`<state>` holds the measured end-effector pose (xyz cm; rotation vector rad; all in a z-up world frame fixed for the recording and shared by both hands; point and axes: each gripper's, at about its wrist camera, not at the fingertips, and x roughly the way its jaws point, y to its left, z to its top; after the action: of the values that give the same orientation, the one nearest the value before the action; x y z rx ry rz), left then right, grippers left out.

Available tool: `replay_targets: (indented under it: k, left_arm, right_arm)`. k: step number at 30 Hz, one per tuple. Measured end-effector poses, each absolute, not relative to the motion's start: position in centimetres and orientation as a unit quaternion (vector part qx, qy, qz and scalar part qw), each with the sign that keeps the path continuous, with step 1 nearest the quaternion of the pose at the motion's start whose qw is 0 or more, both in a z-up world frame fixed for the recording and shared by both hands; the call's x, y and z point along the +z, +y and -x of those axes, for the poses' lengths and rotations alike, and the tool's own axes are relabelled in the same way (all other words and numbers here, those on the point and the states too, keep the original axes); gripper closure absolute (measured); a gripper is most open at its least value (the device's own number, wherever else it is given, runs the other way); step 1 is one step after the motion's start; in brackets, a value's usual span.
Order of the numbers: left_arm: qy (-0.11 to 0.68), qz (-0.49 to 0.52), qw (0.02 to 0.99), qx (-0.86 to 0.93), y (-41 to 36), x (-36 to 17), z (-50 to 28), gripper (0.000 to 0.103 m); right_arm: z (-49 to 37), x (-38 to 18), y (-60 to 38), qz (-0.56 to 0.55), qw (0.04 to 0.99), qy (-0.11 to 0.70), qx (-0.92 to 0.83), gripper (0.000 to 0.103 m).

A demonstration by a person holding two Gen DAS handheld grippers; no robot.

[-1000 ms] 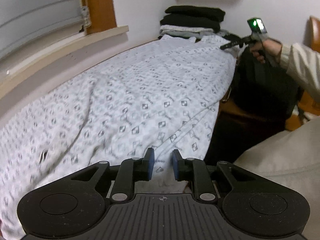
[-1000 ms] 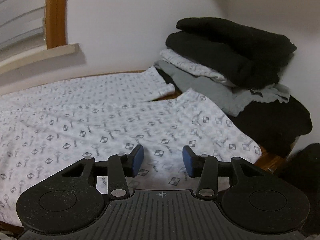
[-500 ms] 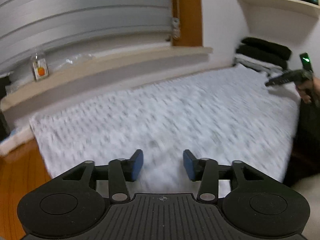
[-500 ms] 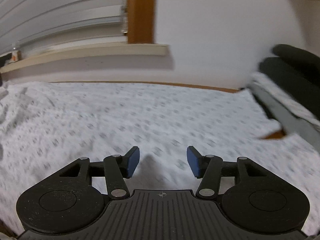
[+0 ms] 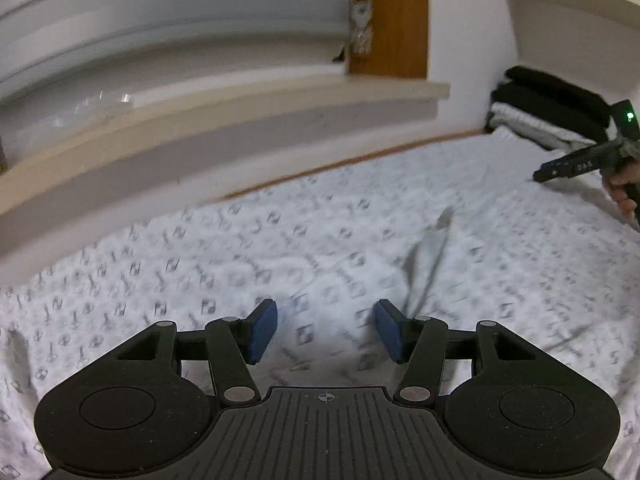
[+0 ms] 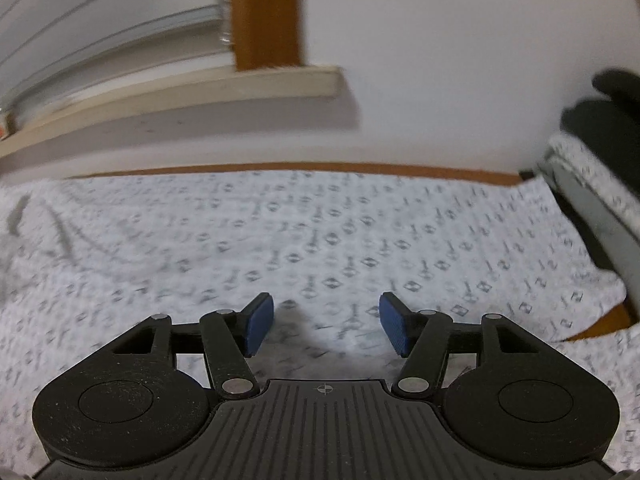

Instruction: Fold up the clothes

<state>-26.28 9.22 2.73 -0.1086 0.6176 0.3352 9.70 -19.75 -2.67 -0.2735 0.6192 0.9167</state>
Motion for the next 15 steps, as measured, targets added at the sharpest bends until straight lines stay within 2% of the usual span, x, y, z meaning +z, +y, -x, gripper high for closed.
replay_targets:
  k: [7,15]
  left_arm:
    - [0.320,0.053,0.928,0.184,11.5,2.2,26.0,0.043]
    - [0.321,0.057,0.926,0.191,16.1,2.1,26.1,0.043]
  right_arm:
    - [-10.8,-3.6,-18.4,0.137,0.845,0.287,0.431,0.033]
    - [-11.8,-3.8,-15.9,0.136,0.847,0.287,0.427,0.031]
